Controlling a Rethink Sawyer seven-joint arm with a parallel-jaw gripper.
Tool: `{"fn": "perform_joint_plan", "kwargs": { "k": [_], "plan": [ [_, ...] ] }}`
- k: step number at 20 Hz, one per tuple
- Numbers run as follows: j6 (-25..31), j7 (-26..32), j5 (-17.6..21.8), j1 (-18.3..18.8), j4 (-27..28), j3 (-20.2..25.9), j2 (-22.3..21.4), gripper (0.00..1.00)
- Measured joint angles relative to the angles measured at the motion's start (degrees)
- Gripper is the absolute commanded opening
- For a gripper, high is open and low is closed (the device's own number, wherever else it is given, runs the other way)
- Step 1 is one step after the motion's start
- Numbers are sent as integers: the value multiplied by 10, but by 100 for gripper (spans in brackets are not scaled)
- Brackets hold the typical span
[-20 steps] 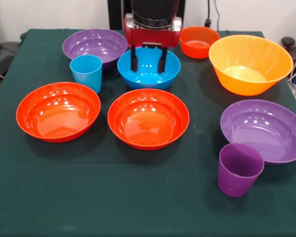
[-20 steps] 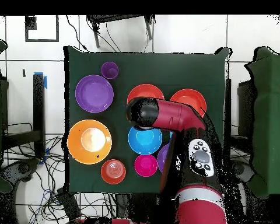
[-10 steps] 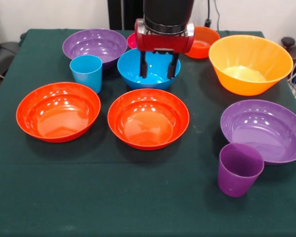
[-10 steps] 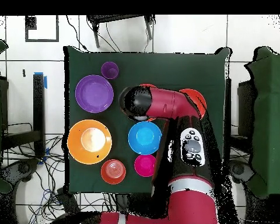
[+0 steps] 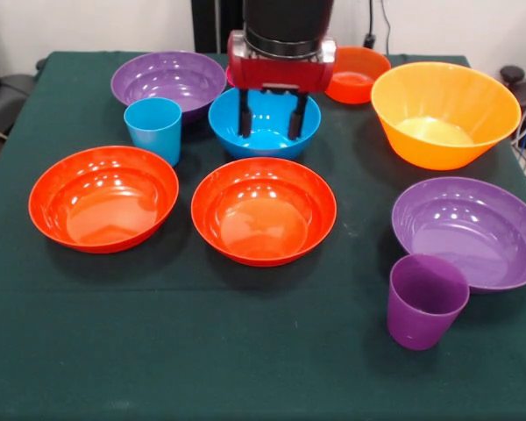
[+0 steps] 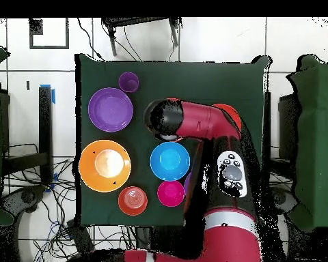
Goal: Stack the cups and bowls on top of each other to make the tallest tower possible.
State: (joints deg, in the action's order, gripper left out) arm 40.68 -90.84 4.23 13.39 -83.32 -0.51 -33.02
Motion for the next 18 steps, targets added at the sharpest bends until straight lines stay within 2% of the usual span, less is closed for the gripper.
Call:
{"fn": "perform_joint_plan", "kwargs": {
  "k": [11, 15, 18],
  "plan": [
    [-7, 0, 4, 80, -70, -5, -56, 100],
    [-51, 0, 30, 126, -121, -5, -75, 100],
    [-75, 0, 44, 144, -143, -5, -80, 100]
  ]
}}
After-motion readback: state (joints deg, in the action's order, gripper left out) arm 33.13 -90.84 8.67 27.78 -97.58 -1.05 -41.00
